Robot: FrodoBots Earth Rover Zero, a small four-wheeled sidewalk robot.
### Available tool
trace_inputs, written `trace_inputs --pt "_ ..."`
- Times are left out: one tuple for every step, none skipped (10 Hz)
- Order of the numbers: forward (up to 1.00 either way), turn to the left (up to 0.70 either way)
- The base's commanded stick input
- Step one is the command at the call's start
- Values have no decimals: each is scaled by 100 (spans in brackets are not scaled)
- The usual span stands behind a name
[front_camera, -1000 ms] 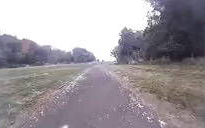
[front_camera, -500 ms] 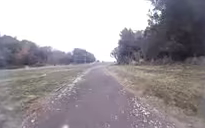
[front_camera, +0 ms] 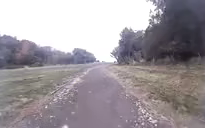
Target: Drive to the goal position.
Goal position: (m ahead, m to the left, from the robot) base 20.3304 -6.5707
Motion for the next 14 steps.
trace_inputs --pt "45 0" --pt "45 0" --pt "45 0" --pt "45 0" --pt "45 0" --pt "45 0" --pt "45 0" --pt "45 0" --pt "45 0" --pt "45 0" --pt "45 0" --pt "45 0" --pt "45 0" --pt "45 0"
